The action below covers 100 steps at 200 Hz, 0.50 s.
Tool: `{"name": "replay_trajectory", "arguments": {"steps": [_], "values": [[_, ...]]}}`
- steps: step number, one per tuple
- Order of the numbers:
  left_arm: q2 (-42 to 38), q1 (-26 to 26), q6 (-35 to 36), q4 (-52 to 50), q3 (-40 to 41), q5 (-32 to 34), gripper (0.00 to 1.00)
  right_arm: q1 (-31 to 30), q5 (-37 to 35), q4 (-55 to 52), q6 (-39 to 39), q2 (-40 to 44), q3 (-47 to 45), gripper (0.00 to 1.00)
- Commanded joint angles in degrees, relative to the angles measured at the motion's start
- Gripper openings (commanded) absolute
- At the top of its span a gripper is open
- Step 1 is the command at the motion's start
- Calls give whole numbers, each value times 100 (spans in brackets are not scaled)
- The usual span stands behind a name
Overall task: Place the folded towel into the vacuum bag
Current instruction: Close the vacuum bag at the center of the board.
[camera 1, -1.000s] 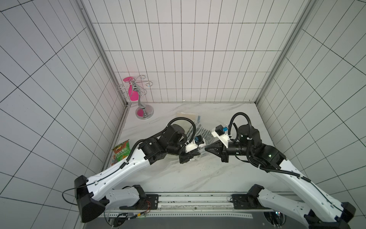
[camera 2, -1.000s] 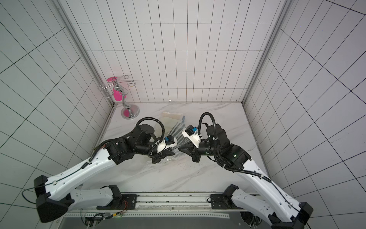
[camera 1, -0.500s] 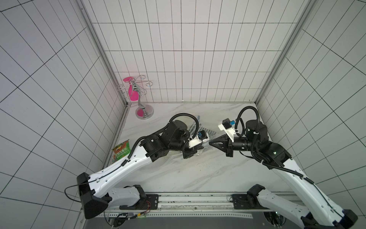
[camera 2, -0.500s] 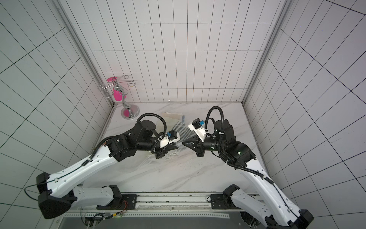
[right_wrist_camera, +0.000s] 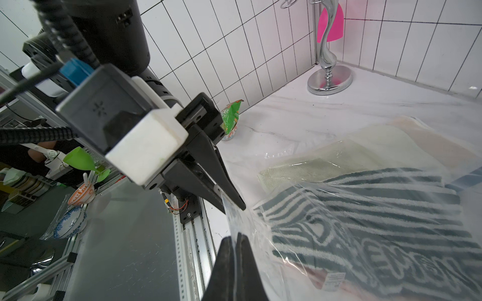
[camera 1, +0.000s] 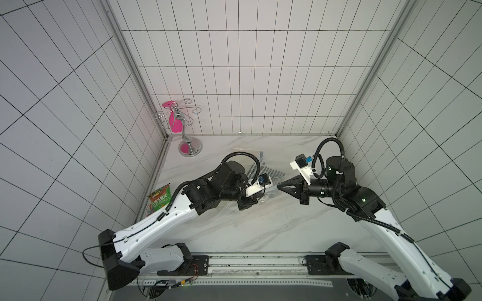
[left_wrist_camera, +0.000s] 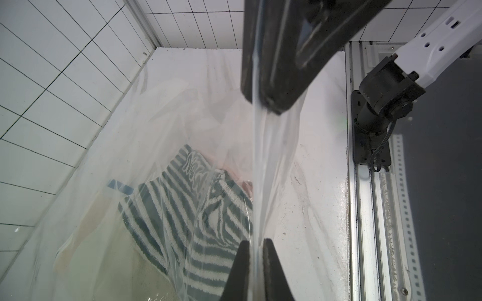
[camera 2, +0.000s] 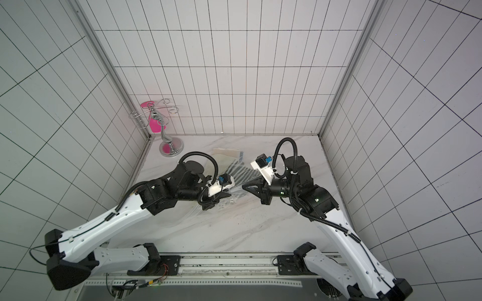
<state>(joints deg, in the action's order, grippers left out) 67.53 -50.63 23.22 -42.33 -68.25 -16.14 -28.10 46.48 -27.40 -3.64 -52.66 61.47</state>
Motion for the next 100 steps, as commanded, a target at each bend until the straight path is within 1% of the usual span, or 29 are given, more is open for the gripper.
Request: {"name": "replay_trajectory", "arguments": {"steps": [1, 20, 67, 87, 100], "values": [[-86, 440, 141, -2654, 670, 985, 4, 410, -43, 1131, -49, 564, 899, 0], [-102, 569, 215, -2472, 725, 912, 4, 484, -76, 1148, -83, 603, 893, 0], [-111, 572, 259, -2377, 857, 842, 2, 700, -69, 1184, -268, 718, 941, 0], [-148, 572, 336, -2358, 684, 742, 0, 703, 20, 1184, -385, 740, 735, 0], [-117, 548, 363, -2313, 482, 569, 0, 679, 300, 1176, -501, 695, 486, 0]]}}
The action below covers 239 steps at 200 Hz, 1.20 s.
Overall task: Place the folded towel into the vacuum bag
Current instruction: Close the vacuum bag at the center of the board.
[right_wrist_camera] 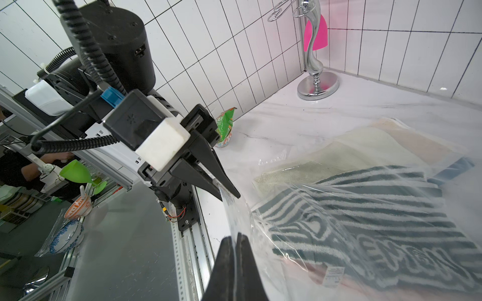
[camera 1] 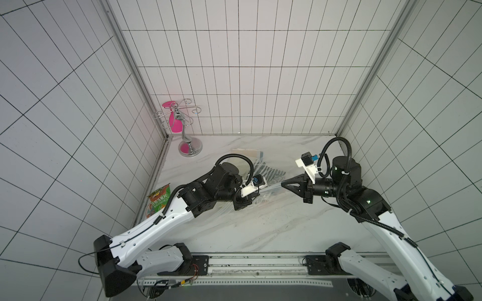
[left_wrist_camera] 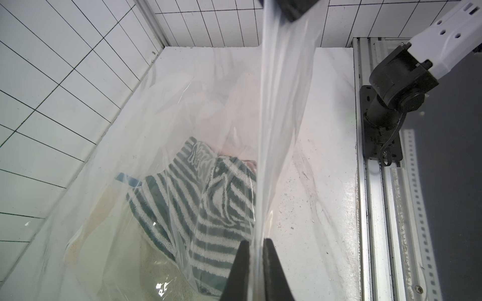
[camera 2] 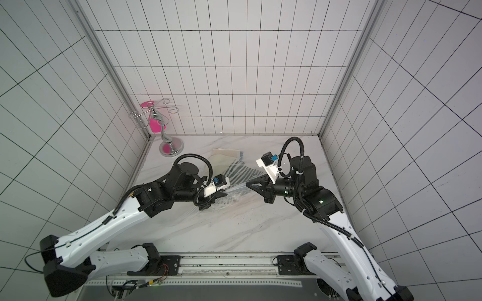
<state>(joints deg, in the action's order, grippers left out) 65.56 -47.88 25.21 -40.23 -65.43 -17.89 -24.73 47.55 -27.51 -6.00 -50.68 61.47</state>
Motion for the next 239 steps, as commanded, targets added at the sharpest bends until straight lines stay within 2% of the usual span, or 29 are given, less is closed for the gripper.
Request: {"name": "replay_trajectory", "arguments": {"steps": [1, 22, 47, 64, 95, 133, 174, 212, 220, 239], "values": [[75, 271, 170, -2511, 190, 717, 0, 340, 215, 1187, -272, 492, 470, 0], [51, 148, 409, -2223, 81, 205, 0, 18, 115, 565, 59, 368, 304, 1], [-173, -55, 471, -1657, 183, 113, 0, -791, -705, -634, 1000, 103, 512, 22], [-350, -55, 506, -1292, 256, 94, 0, -1180, -1135, -1088, 1296, -99, 628, 38], [-474, -40, 615, -899, 285, -195, 0, -1676, -1331, -759, 1136, -285, 381, 51], [-491, -37, 573, -703, 303, -428, 0, -2037, -1756, -242, 778, -400, 57, 60], [-553, -37, 627, -557, 251, -547, 0, -2158, -1824, -243, 803, -721, 44, 60], [-502, -37, 667, -460, 176, -438, 0, -2329, -1965, -94, 760, -1017, -116, 55], [-484, -37, 661, -451, 171, -409, 0, -2344, -2016, -11, 764, -1020, -158, 50], [-423, -37, 645, -483, 172, -408, 0, -2343, -1987, 219, 724, -957, -177, 26]]}}
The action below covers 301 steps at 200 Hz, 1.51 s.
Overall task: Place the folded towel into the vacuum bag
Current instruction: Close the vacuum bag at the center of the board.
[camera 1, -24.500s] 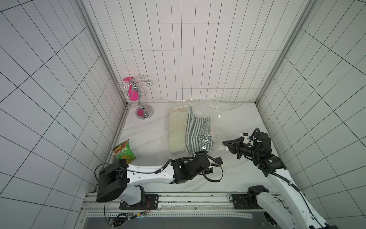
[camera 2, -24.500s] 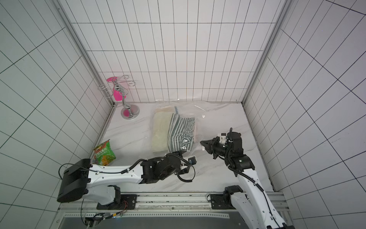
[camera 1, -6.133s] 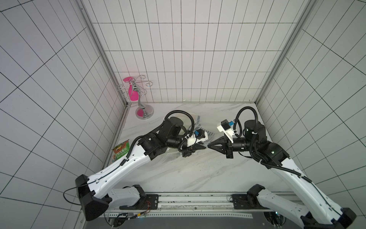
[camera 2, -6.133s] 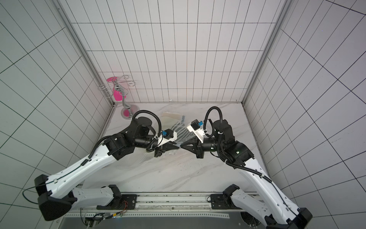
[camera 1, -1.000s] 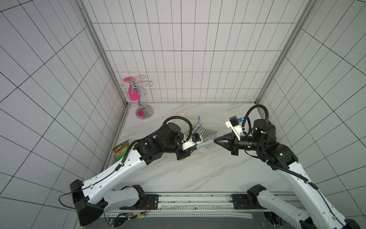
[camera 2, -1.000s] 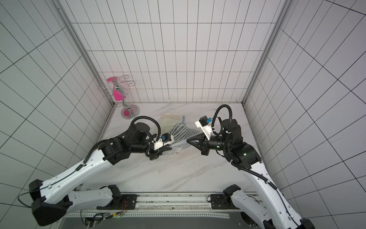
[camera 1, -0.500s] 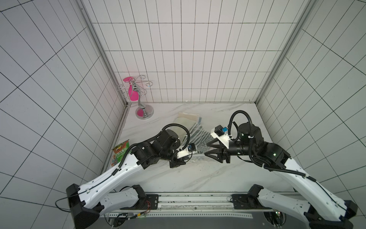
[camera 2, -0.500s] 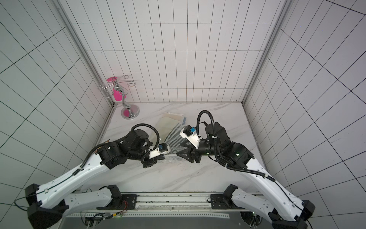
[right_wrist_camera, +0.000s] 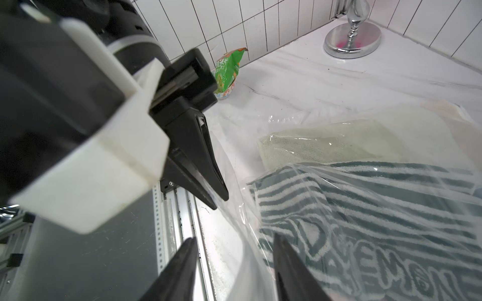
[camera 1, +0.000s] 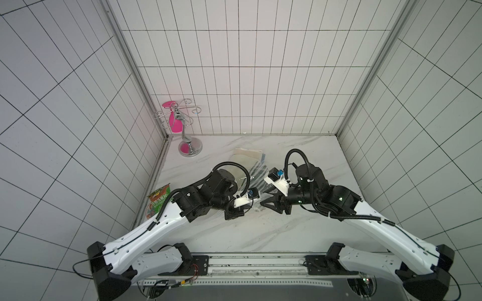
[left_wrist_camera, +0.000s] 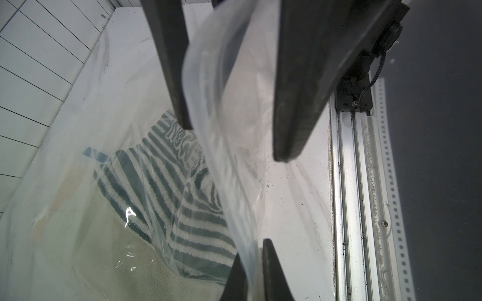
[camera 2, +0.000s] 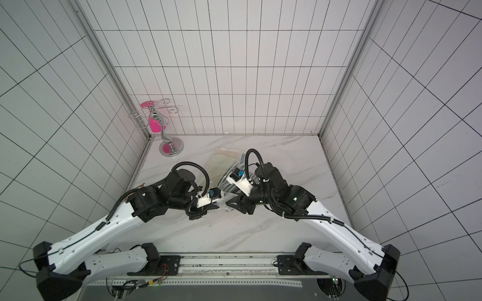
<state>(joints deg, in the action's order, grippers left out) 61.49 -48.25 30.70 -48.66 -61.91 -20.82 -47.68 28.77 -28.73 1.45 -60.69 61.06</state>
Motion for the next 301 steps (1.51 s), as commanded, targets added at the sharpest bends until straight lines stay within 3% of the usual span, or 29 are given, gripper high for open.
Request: {"name": "replay_trajectory", "arguments": {"steps": [1, 9, 20, 53, 70, 114, 170, 202, 265, 301], "values": [[-11, 0, 100, 355, -181, -115, 0, -48, -105, 351, -22, 46, -128, 24], [10, 0, 88, 313, -190, -115, 0, -48, -71, 411, -23, 77, -110, 10], [45, 0, 76, 213, -201, -115, 0, -49, -31, 478, 1, 157, -71, 0], [152, 0, -93, -586, -298, 394, 0, 137, -56, 649, 175, 764, -183, 0], [154, 16, -231, -889, -172, 918, 0, 573, 300, 820, -14, 1118, -280, 0], [240, 208, -372, -1314, 46, 1382, 0, 1581, 958, 1036, -347, 1662, -437, 0], [476, 212, -310, -2179, -318, 1966, 0, 1847, 1200, 966, -444, 1816, -290, 0], [645, 158, -345, -2726, -541, 2051, 0, 1902, 1200, 923, -359, 1880, -195, 0], [306, 239, -253, -2549, -45, 2159, 0, 2175, 1652, 1091, -553, 1821, -169, 0], [592, 211, -414, -2047, -184, 1855, 16, 2169, 1786, 1405, -804, 1557, -317, 0]]}}
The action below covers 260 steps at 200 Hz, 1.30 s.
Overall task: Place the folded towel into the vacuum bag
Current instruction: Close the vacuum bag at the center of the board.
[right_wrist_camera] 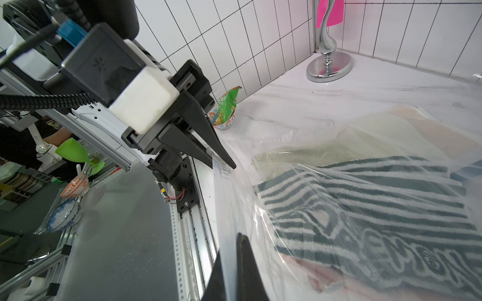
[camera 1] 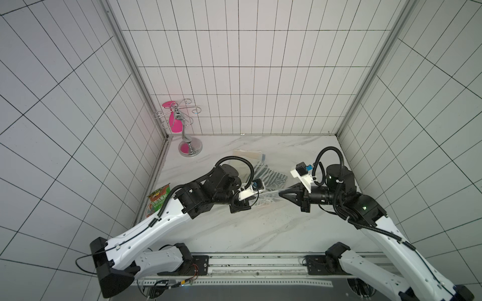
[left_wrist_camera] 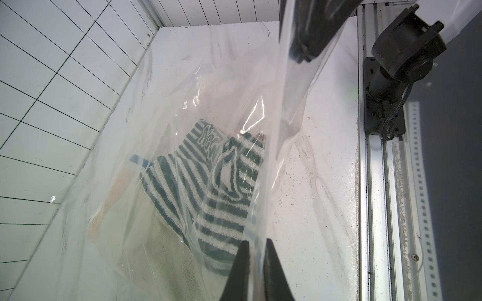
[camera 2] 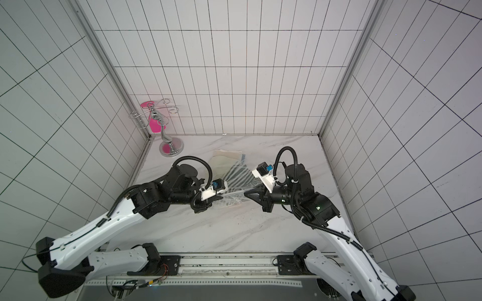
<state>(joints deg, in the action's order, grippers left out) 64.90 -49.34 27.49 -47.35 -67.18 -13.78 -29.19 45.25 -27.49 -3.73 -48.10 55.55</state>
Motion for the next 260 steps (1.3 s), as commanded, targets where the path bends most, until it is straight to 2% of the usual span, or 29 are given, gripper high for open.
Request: {"name": "replay_trajectory", "arguments": {"steps": [1, 26, 67, 91, 103, 110, 114, 119, 137, 165, 189, 217, 260], "values": [[259, 316, -98, -2162, 344, 1141, 16, 319, 144, 1294, -295, 295, 231, 0], [325, 285, -151, -2060, 344, 1054, 28, 271, 347, 1805, -613, 267, 50, 0], [204, 276, -138, -2015, -190, 804, 38, 124, 267, 1868, -550, 235, -78, 0], [-129, 271, -151, -1954, -508, 513, 43, 115, 260, 1854, -517, 111, -55, 0], [-395, 273, -171, -1757, -552, 286, 55, 111, 279, 1826, -500, 58, -27, 0], [-555, 269, -156, -1580, -520, 143, 57, 115, 297, 1826, -494, 39, -19, 0], [-638, 267, -168, -1498, -524, 84, 63, 115, 305, 1826, -490, 30, -13, 0], [-706, 267, -194, -1423, -540, 30, 65, 115, 315, 1830, -493, 21, -9, 0], [-738, 265, -232, -1298, -711, 97, 65, 107, 326, 1834, -489, -4, -18, 0], [-364, 244, -162, -1154, -1095, 260, 64, 70, 340, 1817, -524, -16, -35, 0], [-37, -28, -183, -1262, -1354, 66, 63, 55, 291, 1743, -517, 3, 6, 0], [271, -401, -188, -1102, -1447, 401, 63, 15, 246, 1729, -535, -38, 35, 0], [436, -436, -334, -1016, -1533, 745, 56, -96, 159, 1721, -533, -51, 21, 0]]}}
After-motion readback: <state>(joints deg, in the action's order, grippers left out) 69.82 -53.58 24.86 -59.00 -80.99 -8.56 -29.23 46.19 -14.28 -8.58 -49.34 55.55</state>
